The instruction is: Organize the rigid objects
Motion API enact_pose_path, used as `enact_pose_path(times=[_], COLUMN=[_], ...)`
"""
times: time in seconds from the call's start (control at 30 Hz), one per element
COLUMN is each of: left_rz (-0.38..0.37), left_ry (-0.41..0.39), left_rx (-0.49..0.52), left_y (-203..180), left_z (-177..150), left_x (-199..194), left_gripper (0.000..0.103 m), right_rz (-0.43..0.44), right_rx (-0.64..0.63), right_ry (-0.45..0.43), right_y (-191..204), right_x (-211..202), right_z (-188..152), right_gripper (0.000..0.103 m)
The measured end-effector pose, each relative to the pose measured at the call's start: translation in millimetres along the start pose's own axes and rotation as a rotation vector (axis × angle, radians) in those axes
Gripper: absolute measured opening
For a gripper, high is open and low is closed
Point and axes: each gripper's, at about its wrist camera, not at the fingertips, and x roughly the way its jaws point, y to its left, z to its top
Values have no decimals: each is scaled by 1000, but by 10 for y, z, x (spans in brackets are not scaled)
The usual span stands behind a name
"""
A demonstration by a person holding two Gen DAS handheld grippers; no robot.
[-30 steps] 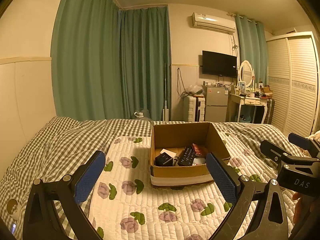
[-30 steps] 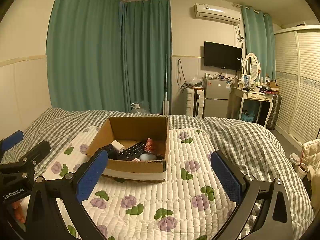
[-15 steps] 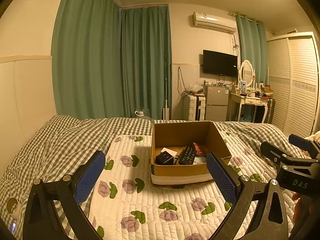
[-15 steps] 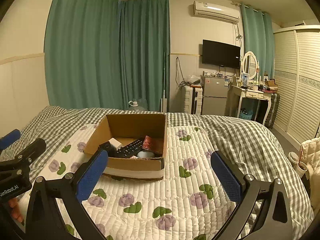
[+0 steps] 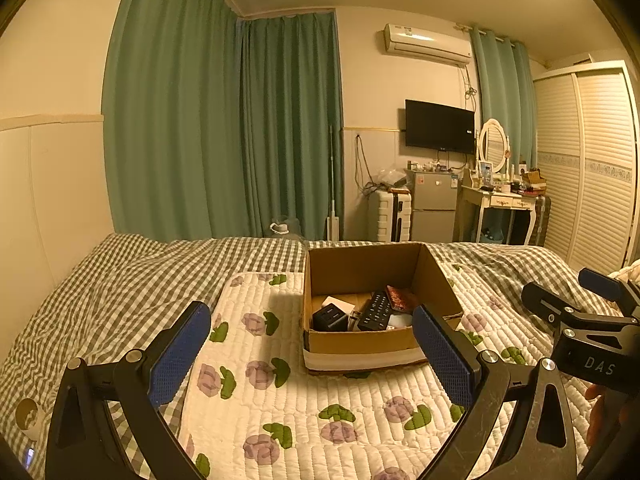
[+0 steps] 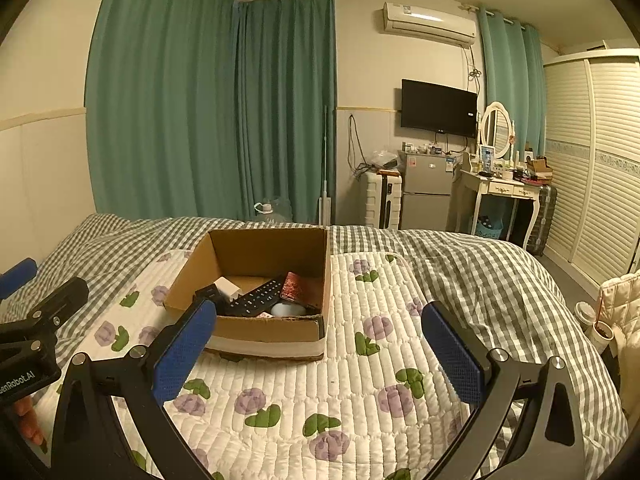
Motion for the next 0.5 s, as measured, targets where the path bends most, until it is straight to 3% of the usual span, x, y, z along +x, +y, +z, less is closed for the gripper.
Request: enact_pose_path(times=[0.5], left_rz=[2], left_ry=[10], left_rx=[-3], left_y=[28], left_z=[-12], left_x=[47], left_gripper=[103], right_rz=[-1], right_rx=[-4], right_ry=[16], right_y=[27], right_x=[28], right_z=[-28], right_gripper=[103])
